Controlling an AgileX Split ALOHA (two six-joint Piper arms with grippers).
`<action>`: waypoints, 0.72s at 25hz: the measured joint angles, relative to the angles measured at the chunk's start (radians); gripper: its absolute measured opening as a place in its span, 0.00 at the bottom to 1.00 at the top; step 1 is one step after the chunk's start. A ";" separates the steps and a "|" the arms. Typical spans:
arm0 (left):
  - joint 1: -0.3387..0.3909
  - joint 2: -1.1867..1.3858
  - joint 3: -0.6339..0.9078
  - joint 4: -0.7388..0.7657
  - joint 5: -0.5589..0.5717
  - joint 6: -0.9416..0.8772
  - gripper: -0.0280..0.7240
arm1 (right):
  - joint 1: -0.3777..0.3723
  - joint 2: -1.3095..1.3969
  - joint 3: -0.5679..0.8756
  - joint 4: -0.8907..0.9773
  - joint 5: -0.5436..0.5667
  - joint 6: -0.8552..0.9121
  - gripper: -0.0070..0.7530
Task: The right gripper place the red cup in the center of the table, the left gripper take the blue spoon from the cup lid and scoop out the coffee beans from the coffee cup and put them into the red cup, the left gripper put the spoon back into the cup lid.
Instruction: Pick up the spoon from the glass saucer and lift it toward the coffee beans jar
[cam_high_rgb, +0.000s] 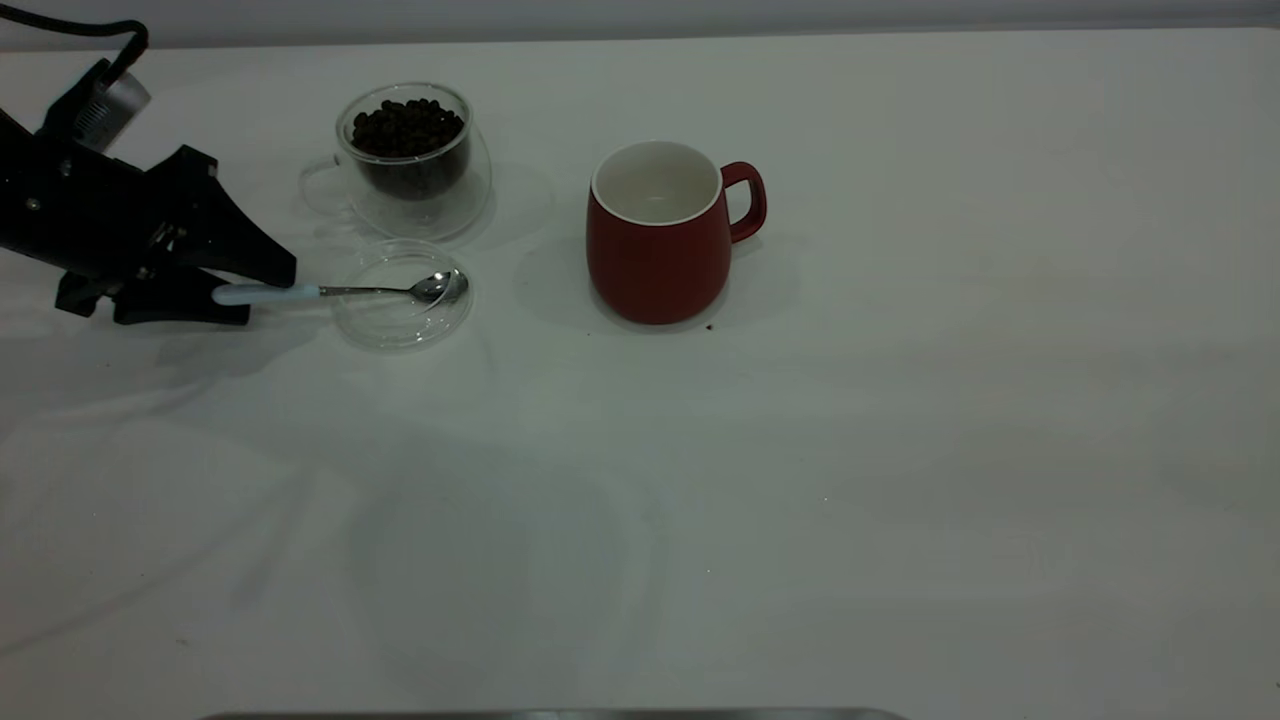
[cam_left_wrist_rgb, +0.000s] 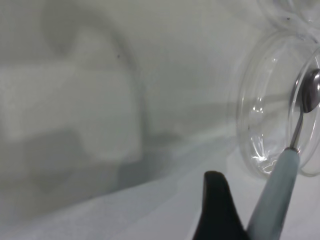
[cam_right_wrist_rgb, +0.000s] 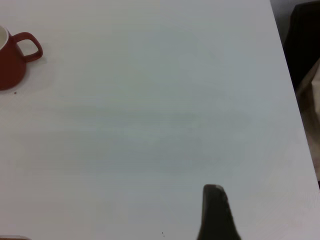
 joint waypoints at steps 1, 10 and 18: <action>0.000 0.000 0.000 0.000 0.001 0.000 0.75 | 0.000 0.000 0.000 0.000 0.000 0.000 0.71; 0.000 0.000 0.000 0.000 0.024 0.006 0.65 | 0.000 0.000 0.000 0.000 0.000 0.000 0.71; 0.000 0.000 0.000 0.000 0.027 0.007 0.65 | 0.000 0.000 0.000 0.000 0.000 0.000 0.71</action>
